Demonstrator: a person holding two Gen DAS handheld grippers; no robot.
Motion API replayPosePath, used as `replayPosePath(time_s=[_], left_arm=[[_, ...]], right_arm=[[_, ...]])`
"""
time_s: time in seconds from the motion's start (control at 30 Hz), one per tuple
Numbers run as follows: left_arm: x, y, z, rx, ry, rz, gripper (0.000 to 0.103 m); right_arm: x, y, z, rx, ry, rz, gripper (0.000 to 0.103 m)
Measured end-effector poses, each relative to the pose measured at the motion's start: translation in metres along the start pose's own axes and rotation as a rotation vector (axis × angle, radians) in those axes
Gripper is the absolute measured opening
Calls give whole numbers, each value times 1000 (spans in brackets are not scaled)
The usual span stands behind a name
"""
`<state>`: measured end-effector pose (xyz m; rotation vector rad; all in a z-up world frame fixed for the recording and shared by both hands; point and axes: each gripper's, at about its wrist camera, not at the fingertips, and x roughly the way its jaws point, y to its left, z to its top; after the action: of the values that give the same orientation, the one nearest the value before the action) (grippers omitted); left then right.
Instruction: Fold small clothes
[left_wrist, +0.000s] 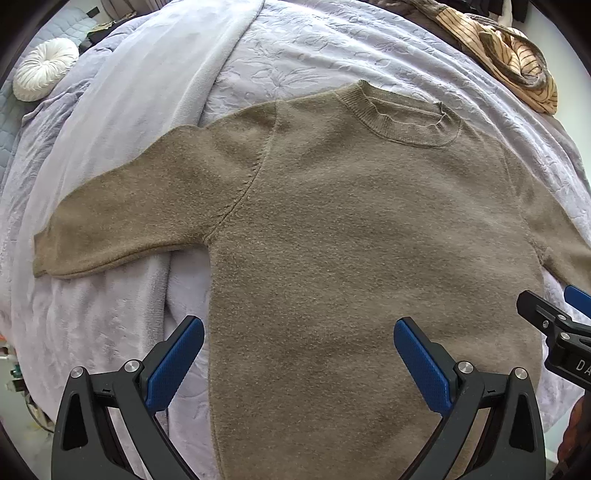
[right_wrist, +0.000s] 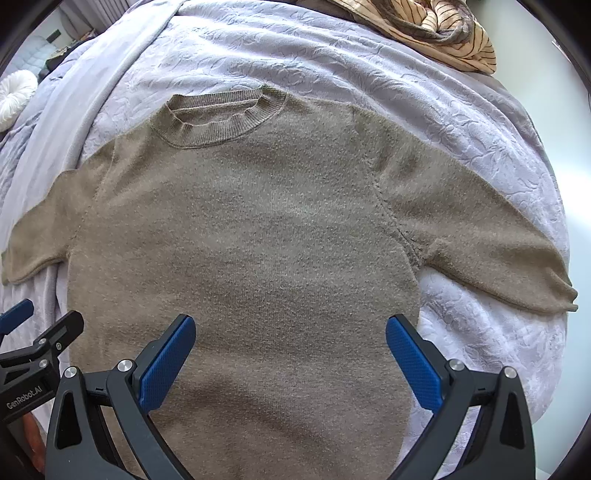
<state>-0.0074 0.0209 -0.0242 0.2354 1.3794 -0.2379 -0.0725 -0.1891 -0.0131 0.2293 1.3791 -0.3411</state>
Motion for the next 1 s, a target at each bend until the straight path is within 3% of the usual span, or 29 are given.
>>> replayPosePath(time_s=[0.33, 0.63, 0.8, 1.0], left_arm=[[7, -1, 0, 2, 22, -33, 103], [16, 1, -1, -12, 37, -114, 103], [24, 39, -1, -105, 21, -166, 103], [30, 130, -5, -269, -74, -169, 103]], right_arm=[[5, 0, 3, 8, 10, -1, 103], [6, 6, 3, -4, 9, 20, 103], [3, 28, -3, -70, -6, 51, 103], [2, 77, -15, -160, 3, 119, 103]])
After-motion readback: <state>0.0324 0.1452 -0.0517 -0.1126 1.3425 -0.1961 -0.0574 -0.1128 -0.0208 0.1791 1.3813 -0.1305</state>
